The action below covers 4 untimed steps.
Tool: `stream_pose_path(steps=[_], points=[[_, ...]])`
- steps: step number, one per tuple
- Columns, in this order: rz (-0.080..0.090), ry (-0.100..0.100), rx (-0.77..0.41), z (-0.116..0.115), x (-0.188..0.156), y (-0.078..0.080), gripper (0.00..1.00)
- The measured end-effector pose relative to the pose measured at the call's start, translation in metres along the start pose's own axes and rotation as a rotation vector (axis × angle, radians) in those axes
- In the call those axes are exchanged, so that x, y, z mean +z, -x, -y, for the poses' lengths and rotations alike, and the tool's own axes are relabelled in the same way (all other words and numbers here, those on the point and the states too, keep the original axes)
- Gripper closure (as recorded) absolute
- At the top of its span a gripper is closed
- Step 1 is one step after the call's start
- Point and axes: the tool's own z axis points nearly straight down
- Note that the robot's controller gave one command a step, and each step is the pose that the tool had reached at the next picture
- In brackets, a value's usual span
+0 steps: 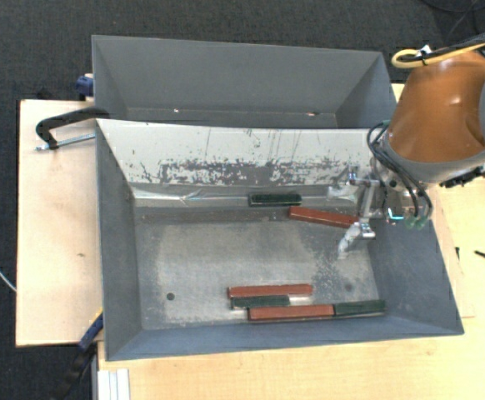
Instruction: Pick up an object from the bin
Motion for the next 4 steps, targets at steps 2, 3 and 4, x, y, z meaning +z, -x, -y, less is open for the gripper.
stream_pose_path(steps=[2, 3, 4], points=[[0.018, -0.001, 0.043, 0.003, 0.035, 0.014, 0.0], [0.037, 0.0, 0.0, 0.017, 0.116, 0.04, 1.0], [0.006, 0.0, -0.001, 0.019, 0.121, 0.032, 0.0]])
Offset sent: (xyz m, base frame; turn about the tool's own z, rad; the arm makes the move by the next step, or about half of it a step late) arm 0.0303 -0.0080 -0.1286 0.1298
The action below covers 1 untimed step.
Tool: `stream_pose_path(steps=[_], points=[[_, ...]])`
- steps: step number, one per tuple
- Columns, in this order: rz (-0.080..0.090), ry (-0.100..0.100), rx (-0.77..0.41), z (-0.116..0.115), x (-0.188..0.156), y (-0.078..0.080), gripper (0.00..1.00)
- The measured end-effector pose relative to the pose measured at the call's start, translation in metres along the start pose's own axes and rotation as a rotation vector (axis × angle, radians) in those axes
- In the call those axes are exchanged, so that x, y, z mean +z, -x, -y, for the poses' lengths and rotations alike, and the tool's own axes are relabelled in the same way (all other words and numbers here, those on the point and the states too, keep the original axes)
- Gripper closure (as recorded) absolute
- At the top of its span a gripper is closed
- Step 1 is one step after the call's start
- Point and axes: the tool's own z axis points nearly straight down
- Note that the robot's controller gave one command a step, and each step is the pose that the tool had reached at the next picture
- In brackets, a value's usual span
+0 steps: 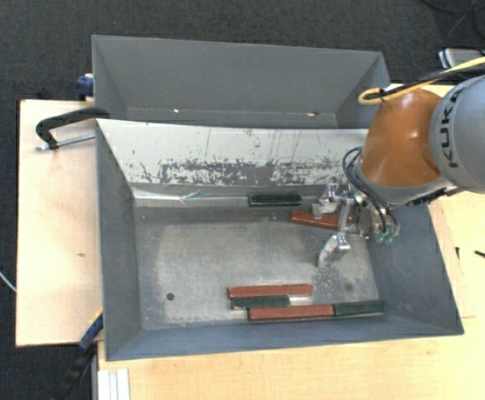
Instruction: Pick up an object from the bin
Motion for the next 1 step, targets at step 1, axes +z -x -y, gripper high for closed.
stream_pose_path(steps=[1], points=[[0.005, 0.0, -0.001, -0.0006, 0.0004, 0.0014, 1.0]])
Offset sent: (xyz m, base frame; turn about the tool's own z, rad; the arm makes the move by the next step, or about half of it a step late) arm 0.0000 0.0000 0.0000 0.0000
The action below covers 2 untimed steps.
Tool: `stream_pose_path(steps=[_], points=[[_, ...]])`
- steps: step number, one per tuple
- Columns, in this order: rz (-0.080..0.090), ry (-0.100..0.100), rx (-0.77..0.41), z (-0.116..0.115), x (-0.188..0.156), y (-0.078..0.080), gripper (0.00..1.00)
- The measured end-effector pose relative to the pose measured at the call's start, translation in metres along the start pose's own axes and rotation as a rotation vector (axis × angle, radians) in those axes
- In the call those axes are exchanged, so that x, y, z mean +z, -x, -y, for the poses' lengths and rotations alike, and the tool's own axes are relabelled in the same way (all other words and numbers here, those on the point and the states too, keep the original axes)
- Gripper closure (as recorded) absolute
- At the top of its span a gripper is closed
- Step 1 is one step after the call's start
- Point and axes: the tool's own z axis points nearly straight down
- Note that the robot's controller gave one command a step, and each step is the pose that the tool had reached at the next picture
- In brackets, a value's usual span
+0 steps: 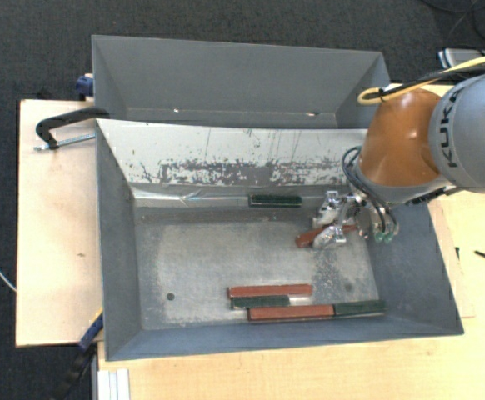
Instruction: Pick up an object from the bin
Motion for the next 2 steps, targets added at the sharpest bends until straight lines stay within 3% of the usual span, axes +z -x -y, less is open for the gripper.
stream_pose_path(steps=[1, 2], points=[[0.001, 0.0, 0.0, 0.0, 0.0, 0.0, 1.0], [0.004, -0.001, -0.004, -0.003, -0.124, 0.013, 1.0]])
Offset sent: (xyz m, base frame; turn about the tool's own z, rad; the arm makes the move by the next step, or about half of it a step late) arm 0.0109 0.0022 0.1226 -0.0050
